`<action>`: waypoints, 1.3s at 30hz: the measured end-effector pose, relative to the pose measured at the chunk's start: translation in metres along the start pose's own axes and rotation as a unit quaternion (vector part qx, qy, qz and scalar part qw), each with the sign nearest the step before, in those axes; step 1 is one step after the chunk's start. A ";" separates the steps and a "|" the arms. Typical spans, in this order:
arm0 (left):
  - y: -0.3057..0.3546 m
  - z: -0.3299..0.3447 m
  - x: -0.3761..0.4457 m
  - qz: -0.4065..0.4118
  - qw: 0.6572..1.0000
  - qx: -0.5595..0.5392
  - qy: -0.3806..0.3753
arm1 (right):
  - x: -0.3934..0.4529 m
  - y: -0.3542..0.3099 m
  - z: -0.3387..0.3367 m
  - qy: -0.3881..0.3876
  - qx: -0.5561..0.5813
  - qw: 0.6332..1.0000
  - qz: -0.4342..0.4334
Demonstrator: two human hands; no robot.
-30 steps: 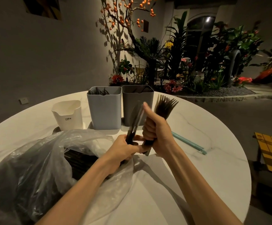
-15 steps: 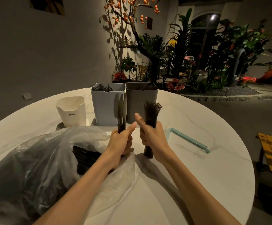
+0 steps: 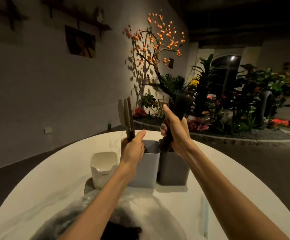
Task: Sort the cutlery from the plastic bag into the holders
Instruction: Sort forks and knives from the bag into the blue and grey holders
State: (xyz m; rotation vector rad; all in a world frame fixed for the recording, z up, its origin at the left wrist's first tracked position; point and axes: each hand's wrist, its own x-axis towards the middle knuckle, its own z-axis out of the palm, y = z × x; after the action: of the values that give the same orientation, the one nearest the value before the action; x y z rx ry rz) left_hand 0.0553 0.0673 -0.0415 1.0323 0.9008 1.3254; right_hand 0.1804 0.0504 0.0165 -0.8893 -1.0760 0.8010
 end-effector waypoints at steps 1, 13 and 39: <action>0.005 -0.007 0.007 -0.003 1.000 0.014 0.007 | 0.014 0.005 0.009 -0.004 -0.011 1.000 -0.005; 0.002 -0.045 0.039 -0.019 0.998 0.040 0.038 | 0.071 0.088 0.024 -0.018 -0.171 0.984 0.050; 0.030 0.029 0.042 0.128 0.916 0.370 -0.081 | 0.066 -0.050 0.022 -0.131 0.055 0.990 -0.005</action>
State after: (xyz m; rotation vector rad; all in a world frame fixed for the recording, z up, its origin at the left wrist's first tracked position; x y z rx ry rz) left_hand 0.0760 0.1059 -0.0014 1.8719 1.2046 1.0882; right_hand 0.1835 0.0919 0.0920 -0.6973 -1.2511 0.9789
